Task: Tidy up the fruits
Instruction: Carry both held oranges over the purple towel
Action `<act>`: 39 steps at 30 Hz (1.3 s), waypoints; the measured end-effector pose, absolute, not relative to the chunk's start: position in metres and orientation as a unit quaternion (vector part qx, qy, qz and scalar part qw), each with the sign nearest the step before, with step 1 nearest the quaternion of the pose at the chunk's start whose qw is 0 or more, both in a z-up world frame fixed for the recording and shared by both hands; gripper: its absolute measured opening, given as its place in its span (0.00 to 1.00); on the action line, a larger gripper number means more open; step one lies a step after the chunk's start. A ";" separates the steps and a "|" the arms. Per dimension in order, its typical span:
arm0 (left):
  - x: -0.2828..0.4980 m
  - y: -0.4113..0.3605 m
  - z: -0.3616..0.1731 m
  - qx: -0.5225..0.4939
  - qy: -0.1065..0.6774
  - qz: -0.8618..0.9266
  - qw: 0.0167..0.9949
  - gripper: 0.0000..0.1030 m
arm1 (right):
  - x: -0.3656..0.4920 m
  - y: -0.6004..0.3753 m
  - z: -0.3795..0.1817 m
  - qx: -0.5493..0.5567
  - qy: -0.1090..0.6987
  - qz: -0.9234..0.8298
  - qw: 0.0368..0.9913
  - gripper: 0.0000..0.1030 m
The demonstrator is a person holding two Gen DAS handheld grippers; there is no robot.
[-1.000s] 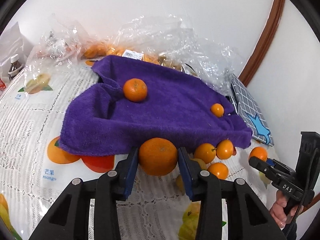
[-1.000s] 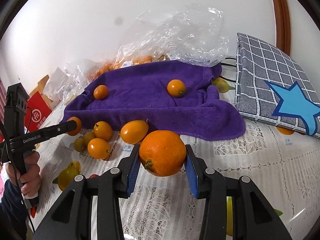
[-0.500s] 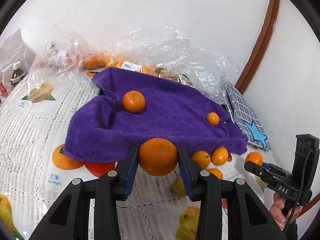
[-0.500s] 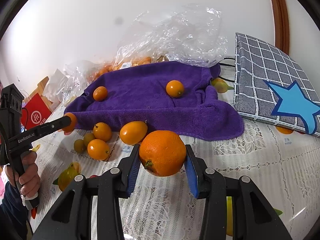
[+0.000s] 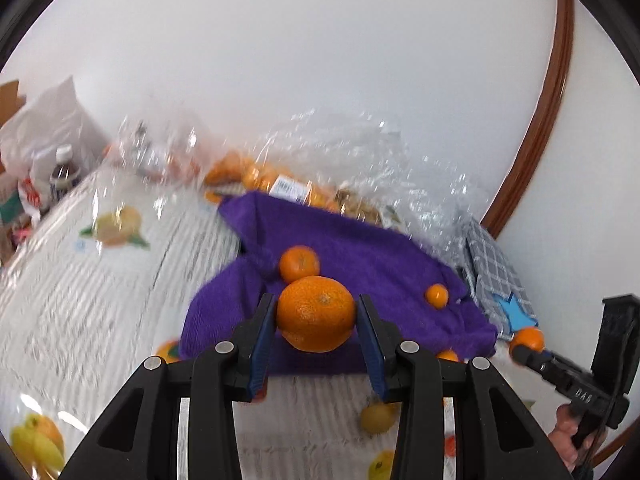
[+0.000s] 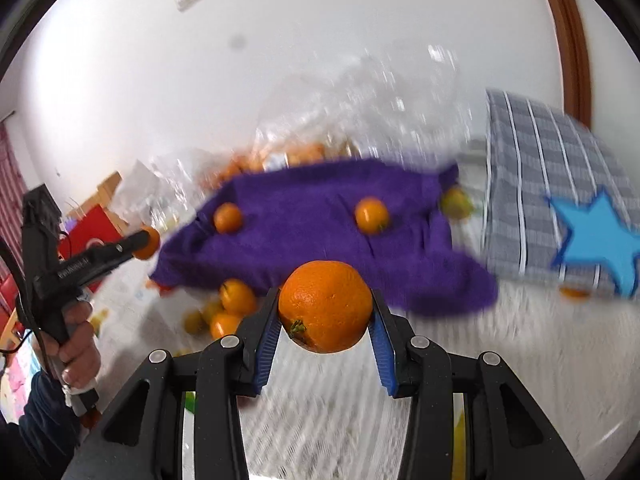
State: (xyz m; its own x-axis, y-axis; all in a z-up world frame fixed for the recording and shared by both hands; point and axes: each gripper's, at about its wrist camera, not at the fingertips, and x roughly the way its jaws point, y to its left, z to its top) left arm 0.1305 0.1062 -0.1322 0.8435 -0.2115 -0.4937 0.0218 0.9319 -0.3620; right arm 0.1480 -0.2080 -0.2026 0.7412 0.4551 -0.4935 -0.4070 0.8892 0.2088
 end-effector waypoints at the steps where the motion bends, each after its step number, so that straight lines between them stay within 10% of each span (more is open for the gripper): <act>1: 0.134 0.106 -0.127 -0.174 0.268 -0.064 0.945 0.37 | 0.151 -0.207 -0.193 0.039 0.265 0.232 0.935 0.41; 39: 0.215 0.085 -0.164 -0.186 0.341 -0.063 0.919 0.37 | 0.266 -0.183 -0.229 0.006 0.329 0.208 0.921 0.41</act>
State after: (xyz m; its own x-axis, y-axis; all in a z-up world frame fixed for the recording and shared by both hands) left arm 0.2146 0.0845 -0.1640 0.7589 -0.2431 -0.6041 -0.0115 0.9225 -0.3858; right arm 0.2663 -0.1827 -0.2288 0.6966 0.3867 -0.6043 -0.3789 0.9136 0.1479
